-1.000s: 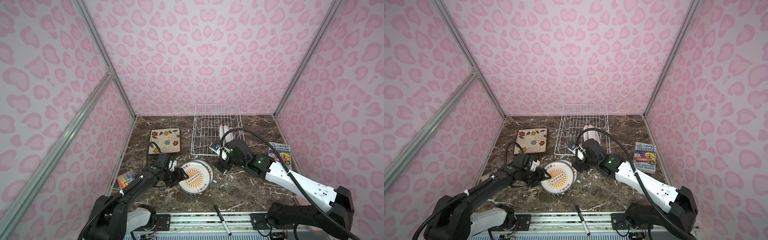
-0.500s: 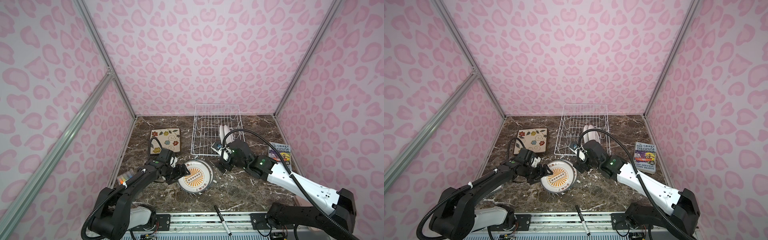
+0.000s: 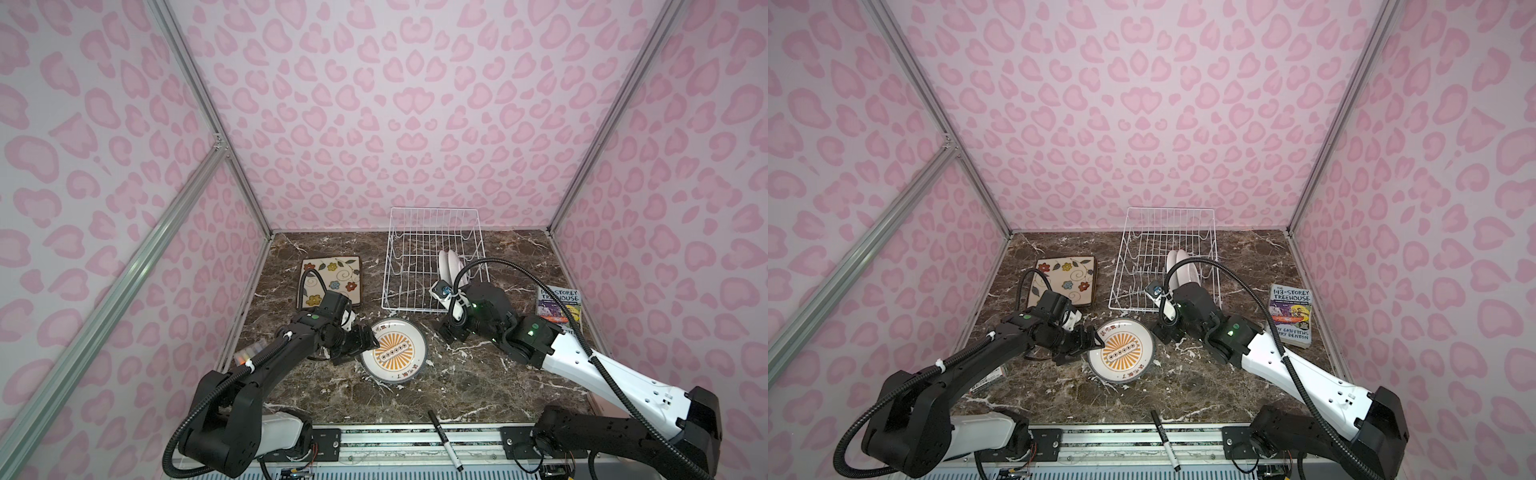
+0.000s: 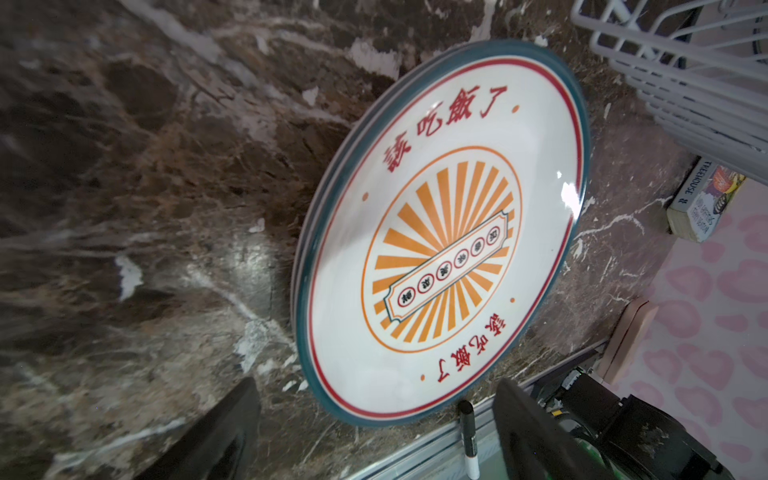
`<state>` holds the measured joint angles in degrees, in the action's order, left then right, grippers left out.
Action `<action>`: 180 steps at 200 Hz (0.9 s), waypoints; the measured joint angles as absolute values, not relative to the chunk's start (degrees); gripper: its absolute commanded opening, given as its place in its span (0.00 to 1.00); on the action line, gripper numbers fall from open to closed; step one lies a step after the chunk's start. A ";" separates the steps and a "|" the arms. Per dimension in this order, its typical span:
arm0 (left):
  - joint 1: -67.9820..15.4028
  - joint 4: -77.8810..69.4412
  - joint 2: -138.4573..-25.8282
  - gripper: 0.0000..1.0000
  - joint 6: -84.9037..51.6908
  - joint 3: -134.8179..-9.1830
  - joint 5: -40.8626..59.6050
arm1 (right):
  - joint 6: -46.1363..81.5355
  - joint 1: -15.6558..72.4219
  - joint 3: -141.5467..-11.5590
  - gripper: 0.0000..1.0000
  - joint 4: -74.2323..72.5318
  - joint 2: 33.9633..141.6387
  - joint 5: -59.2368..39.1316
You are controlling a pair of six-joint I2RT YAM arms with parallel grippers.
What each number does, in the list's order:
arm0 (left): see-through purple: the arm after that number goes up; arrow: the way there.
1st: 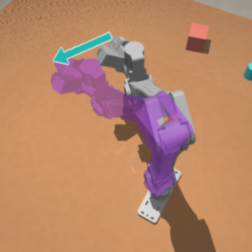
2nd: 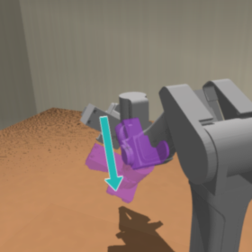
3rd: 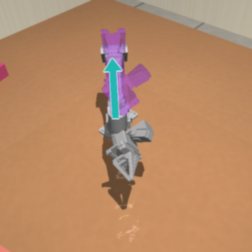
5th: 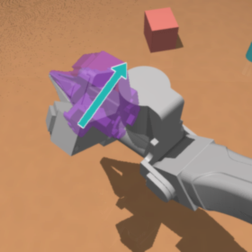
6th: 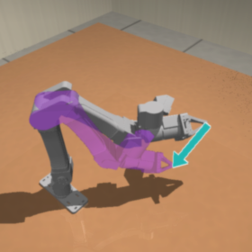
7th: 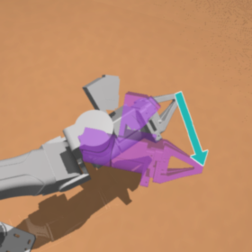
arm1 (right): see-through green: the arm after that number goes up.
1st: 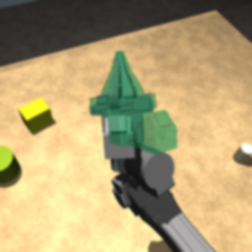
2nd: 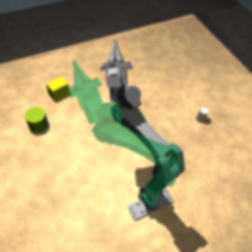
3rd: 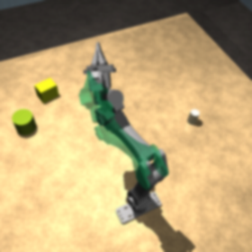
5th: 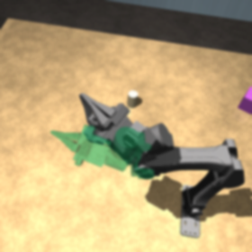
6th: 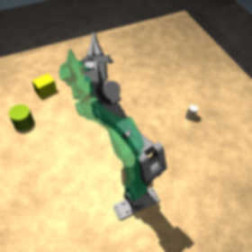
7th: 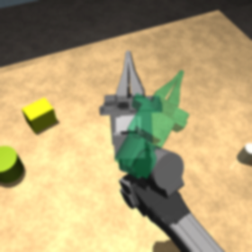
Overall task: Unload the plates from the dish rack
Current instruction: 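Open the left gripper and raise it off the stacked plates, then reach the left gripper into the rack toward the last patterned plate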
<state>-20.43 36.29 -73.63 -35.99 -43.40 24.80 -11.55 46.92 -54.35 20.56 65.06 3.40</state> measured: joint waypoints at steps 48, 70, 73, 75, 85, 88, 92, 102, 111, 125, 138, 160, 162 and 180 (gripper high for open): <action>-20.73 39.66 -67.88 0.90 -34.28 -50.43 20.71 | -10.04 46.87 -51.05 0.99 16.91 60.84 11.14; -20.91 40.34 -65.82 0.91 -33.39 -55.53 18.79 | -9.69 46.39 -49.54 0.99 14.92 59.35 13.65; -20.91 40.34 -65.76 0.91 -33.30 -56.40 18.55 | -9.58 46.30 -49.45 0.99 14.70 59.20 13.87; -20.91 40.40 -65.73 0.91 -33.17 -56.90 18.37 | -9.56 46.24 -49.39 0.99 14.61 59.13 13.93; -20.97 40.56 -65.76 0.91 -32.97 -59.18 17.65 | -9.04 45.80 -49.32 0.99 13.96 58.74 14.52; -20.95 40.56 -65.82 0.91 -32.93 -59.94 17.52 | -8.64 45.60 -49.34 0.99 13.67 58.65 14.72; -20.95 40.60 -66.00 0.90 -32.77 -60.95 17.50 | -8.19 45.34 -49.39 0.99 13.41 58.59 14.98; -20.95 40.62 -66.72 0.90 -32.42 -63.26 17.30 | -7.01 44.73 -49.87 0.99 13.41 58.52 15.25; -20.95 40.51 -67.59 0.90 -31.83 -65.08 16.99 | -6.44 44.27 -50.50 0.99 13.41 58.63 15.42; -20.99 40.49 -69.10 0.90 -31.64 -67.33 16.99 | -5.43 44.03 -51.29 0.99 13.41 58.83 15.49; -21.10 40.23 -70.52 0.90 -31.51 -68.77 17.23 | -4.67 44.05 -51.79 0.99 13.63 59.24 15.64; -21.76 39.38 -72.77 0.90 -31.55 -70.32 18.26 | -3.40 43.13 -52.47 0.99 14.90 59.53 15.31; -21.82 39.22 -72.99 0.90 -31.55 -70.43 18.33 | -3.31 42.98 -52.51 0.99 15.00 59.53 15.20; -22.52 37.47 -75.00 0.89 -31.90 -71.35 19.46 | -2.28 41.78 -53.19 0.99 16.23 59.79 13.39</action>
<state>-22.52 37.47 -75.00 -31.90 -71.35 19.46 -2.28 41.78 -53.19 16.23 59.79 13.39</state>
